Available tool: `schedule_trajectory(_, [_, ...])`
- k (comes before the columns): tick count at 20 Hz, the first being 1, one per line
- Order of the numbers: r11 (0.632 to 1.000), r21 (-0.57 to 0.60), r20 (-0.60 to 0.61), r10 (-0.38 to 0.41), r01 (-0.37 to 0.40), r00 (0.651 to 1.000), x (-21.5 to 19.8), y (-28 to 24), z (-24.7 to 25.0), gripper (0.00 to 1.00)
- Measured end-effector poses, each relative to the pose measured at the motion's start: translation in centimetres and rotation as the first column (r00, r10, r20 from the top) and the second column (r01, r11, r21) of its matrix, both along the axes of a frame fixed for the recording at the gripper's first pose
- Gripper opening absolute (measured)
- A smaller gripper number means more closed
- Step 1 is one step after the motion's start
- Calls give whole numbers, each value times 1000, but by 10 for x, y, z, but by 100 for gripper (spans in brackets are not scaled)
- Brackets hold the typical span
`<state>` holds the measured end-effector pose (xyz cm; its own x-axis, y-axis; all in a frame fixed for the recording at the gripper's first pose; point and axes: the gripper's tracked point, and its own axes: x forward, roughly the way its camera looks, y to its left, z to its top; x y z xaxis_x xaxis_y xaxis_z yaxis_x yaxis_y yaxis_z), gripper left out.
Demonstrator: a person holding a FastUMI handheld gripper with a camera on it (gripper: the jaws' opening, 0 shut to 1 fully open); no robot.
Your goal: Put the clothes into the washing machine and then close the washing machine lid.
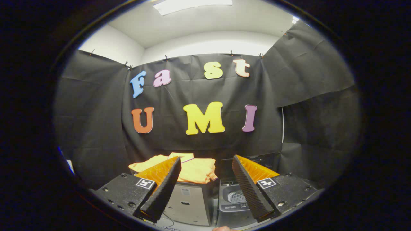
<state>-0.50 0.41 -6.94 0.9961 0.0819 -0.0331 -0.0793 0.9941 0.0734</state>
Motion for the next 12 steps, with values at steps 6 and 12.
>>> schedule_trajectory(6, [1000, -8, -64, -1, 1, 998, 10, -1, -31, 100])
schedule_trajectory(12, [998, -56, -34, -31, 29, 999, 19, 1, -19, 100])
